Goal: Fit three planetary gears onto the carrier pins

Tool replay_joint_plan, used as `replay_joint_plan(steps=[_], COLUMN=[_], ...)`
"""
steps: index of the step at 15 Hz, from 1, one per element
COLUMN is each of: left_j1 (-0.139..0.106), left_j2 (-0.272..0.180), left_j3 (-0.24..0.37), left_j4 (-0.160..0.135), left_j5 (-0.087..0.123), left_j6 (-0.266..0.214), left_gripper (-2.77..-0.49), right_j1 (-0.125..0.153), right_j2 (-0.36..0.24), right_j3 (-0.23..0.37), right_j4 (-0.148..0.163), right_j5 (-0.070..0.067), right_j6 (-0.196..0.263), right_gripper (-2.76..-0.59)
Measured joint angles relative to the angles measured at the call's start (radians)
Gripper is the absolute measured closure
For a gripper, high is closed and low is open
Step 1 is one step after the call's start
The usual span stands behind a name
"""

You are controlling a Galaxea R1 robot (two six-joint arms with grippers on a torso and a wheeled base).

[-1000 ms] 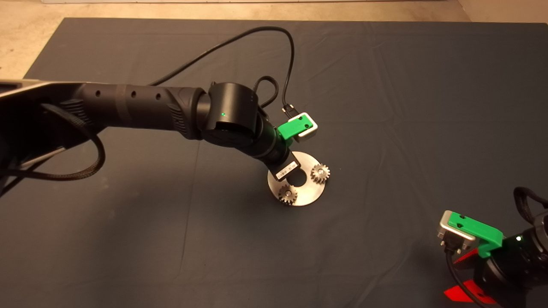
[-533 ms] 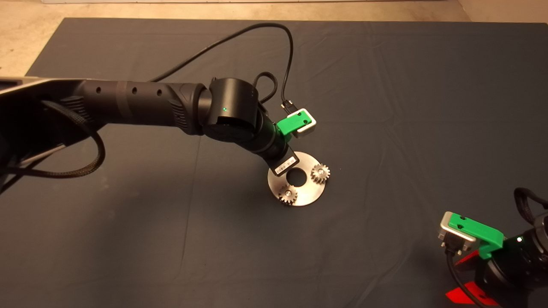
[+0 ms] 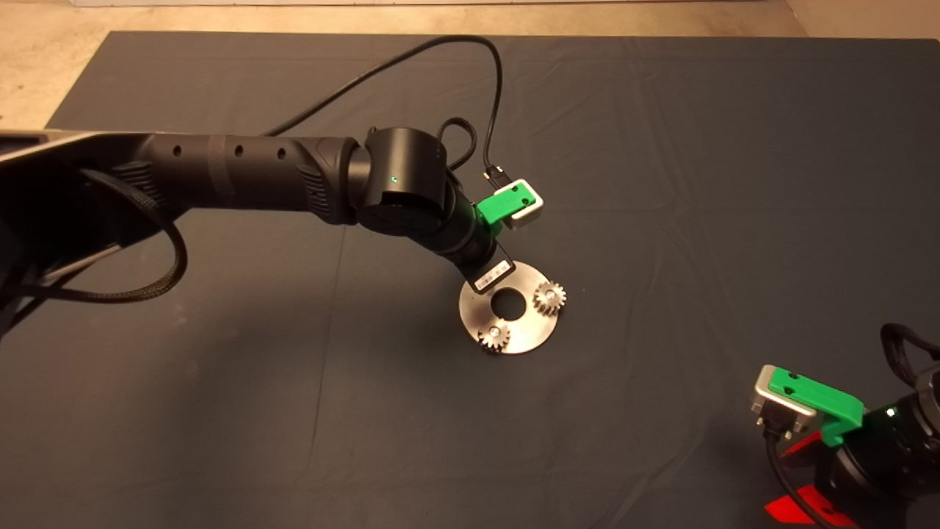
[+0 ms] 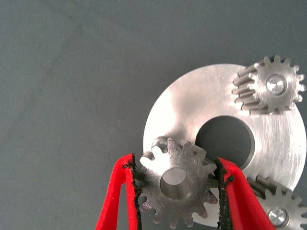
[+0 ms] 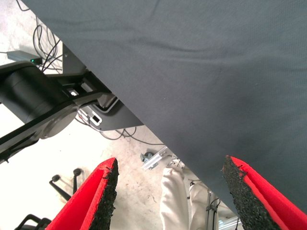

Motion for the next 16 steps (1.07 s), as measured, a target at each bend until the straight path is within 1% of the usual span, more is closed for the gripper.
replay_joint_plan(steps=[1,3,4,6,7,11,13,14,15,16], left_j1=[0.0,0.0,0.0,0.0,0.0,0.0,0.0,0.0,0.0,0.0], left_j2=[0.003,0.004,0.004,0.005,0.007,0.019,0.019,0.019,0.019,0.019], left_j3=[-0.004,-0.006,-0.009,-0.013,-0.018,-0.029,-0.029,-0.029,-0.03,-0.03], left_j4=[0.0,0.001,0.007,0.03,0.035,0.038,0.038,0.038,0.038,0.038], left_j5=[-0.003,-0.011,-0.013,-0.017,-0.019,-0.025,-0.024,-0.024,-0.024,-0.024], left_j6=[0.0,0.001,0.001,0.001,0.001,0.002,0.002,0.002,0.002,0.002], left_gripper=[-0.64,-0.64,-0.64,-0.64,-0.64,-0.64,-0.64,-0.64,-0.64,-0.64], right_j1=[0.01,0.013,0.013,0.013,0.013,0.013,0.013,0.013,0.013,0.013], right_j2=[0.0,0.0,0.0,0.0,0.0,0.0,0.0,-0.001,-0.008,-0.023], right_j3=[0.0,0.0,0.0,0.0,0.0,0.0,0.0,0.0,0.0,0.0], right_j4=[0.004,0.004,0.005,0.005,0.005,0.006,0.006,0.006,0.006,0.006], right_j5=[-0.001,-0.001,-0.001,-0.001,-0.001,-0.003,-0.014,-0.031,-0.063,-0.09], right_j6=[0.0,0.001,0.001,0.001,0.001,0.002,0.002,0.002,0.002,0.001], right_gripper=[-1.61,-1.61,-1.61,-1.61,-1.61,-1.61,-1.61,-1.61,-1.61,-1.61])
